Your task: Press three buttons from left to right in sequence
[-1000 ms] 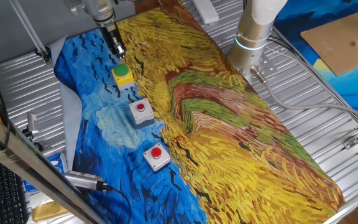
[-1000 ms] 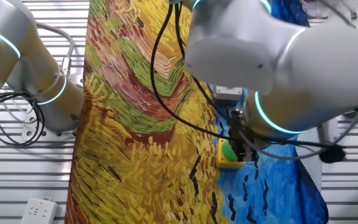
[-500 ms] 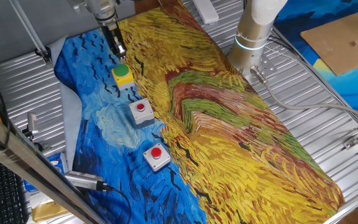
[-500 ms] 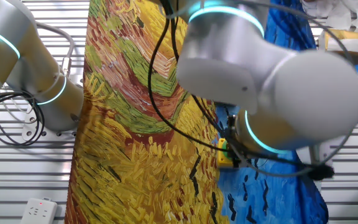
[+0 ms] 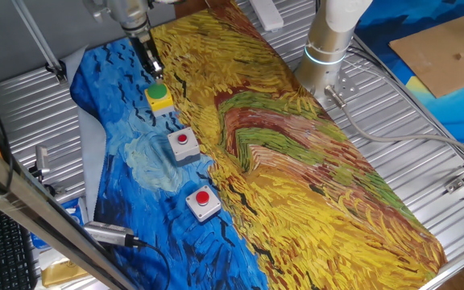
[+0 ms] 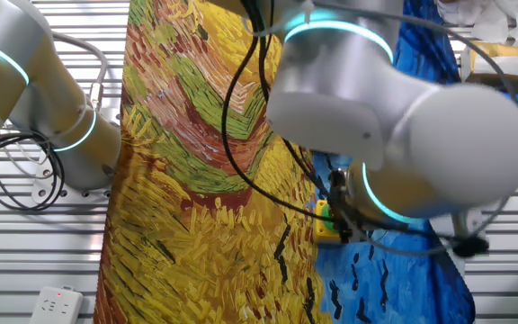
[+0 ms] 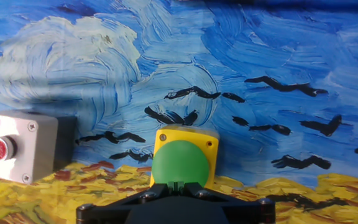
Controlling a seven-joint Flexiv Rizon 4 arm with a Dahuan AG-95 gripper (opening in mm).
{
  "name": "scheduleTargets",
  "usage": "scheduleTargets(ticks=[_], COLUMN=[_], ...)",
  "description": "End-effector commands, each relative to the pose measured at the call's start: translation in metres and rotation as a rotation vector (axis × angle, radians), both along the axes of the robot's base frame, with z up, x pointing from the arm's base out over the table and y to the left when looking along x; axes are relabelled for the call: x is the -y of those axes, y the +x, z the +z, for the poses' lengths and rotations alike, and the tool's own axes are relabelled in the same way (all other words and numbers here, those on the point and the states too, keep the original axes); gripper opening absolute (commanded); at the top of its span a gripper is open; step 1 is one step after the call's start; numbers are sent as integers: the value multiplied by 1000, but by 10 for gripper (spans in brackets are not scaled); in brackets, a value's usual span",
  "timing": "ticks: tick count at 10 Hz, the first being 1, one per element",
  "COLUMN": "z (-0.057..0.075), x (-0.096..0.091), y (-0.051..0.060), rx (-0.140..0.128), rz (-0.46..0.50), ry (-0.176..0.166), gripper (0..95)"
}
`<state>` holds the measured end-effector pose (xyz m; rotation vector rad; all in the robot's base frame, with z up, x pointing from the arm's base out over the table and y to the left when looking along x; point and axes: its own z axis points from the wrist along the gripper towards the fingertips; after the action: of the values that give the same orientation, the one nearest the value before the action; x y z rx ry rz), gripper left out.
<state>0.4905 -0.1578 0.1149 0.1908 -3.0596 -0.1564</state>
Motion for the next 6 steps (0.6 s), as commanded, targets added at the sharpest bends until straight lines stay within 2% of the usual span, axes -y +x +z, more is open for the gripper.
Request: scheduleTargets(ticks=[1,3,6], z=[-5,-9,-14], x=[0,0,-1], y=[0,1,3], rx=[0,2,5], rz=[26,9,-2], ry=[-93,-53,-37], gripper=[0,0,0])
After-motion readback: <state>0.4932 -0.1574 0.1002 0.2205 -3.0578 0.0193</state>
